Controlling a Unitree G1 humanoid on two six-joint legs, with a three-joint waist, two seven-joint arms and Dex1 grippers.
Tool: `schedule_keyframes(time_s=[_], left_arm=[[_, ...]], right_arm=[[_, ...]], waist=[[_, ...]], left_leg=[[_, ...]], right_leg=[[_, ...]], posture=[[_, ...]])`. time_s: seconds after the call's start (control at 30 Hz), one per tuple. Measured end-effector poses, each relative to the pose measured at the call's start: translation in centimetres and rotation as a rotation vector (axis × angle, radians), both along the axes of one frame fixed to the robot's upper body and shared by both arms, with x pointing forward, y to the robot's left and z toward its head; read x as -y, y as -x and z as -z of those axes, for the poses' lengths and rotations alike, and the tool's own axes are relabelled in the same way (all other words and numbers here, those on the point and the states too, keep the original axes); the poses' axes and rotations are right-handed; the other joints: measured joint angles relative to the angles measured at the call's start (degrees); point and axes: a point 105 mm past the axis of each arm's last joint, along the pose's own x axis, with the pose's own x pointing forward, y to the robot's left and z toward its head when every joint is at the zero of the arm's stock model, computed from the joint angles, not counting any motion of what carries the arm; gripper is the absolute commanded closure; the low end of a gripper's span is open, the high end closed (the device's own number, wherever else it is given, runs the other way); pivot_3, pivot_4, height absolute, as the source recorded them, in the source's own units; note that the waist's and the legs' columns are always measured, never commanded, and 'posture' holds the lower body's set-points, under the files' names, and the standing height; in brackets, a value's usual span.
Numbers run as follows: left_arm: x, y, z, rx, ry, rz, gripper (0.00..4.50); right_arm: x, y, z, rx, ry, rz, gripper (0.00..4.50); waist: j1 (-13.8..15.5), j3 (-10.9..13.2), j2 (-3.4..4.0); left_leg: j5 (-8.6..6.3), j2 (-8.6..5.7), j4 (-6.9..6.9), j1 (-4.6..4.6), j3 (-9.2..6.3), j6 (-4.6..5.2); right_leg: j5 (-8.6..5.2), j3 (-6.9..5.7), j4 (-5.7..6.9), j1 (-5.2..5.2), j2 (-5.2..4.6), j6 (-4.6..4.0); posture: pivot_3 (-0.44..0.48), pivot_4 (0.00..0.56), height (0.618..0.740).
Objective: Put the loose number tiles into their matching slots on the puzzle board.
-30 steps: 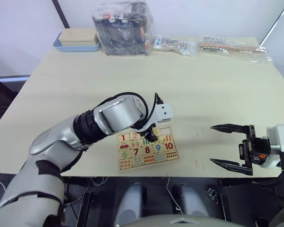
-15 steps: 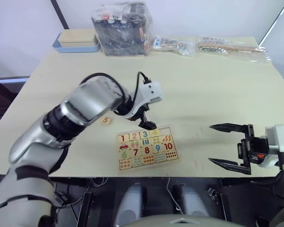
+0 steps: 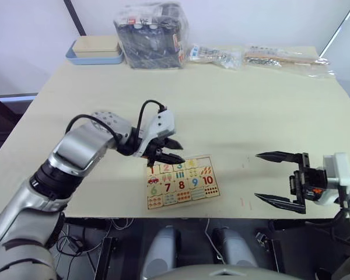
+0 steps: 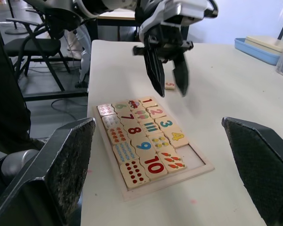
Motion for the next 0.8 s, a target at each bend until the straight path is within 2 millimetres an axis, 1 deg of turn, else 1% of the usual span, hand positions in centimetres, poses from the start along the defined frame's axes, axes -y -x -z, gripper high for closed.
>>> schedule_keyframes(time_s=[0.03,0.07,0.1,0.2,0.47,0.8], left_arm=[[-0.1,0.0,0.1,0.005,-0.004,0.003,4.12],[-0.2,-0.1,0.3,0.011,-0.006,0.004,4.36],[-0.3,-0.2,0.4,0.018,-0.013,0.000,4.44],[-0.4,-0.6,0.8,0.042,-0.023,-0.002,4.44],[-0.1,-1.4,2.7,0.035,-0.068,-0.016,4.44],[0.6,-1.4,3.2,0.045,-0.085,-0.002,4.44]], right_arm=[[0.0,0.0,0.0,0.000,0.001,0.000,0.00],[0.0,0.0,0.0,0.000,0.001,0.000,0.00],[0.0,0.0,0.0,0.000,0.002,-0.001,0.00],[0.0,0.0,0.1,-0.003,0.002,0.000,0.00],[0.2,0.2,0.5,-0.023,0.001,0.010,0.00],[0.5,0.3,0.7,-0.024,-0.001,0.033,0.00]], waist=[[0.07,0.00,0.00],[0.10,0.00,0.00],[0.08,0.00,0.00],[0.06,0.00,0.00],[0.01,0.00,0.00],[0.01,0.00,-0.01]], left_leg=[[0.00,0.00,0.00,-0.01,-0.01,0.00],[0.00,0.00,0.01,-0.01,-0.01,0.00],[0.00,0.00,0.01,-0.01,0.00,0.00],[0.00,0.00,0.01,0.00,0.00,0.01],[0.00,-0.02,0.01,0.00,0.00,0.01],[-0.01,-0.01,0.01,0.00,0.00,0.02]], right_leg=[[0.00,-0.01,0.00,0.00,0.00,0.00],[0.00,-0.02,0.00,0.01,-0.01,0.00],[0.00,-0.01,0.00,0.02,-0.01,0.01],[0.00,-0.01,0.00,0.02,-0.01,0.01],[0.00,-0.01,0.00,0.02,0.00,0.01],[0.01,-0.01,0.00,0.02,0.00,0.01]], posture=[[0.000,0.150,0.740],[0.000,0.150,0.740],[0.000,0.150,0.740],[0.000,0.150,0.740],[0.000,0.150,0.740],[0.000,0.150,0.740]])
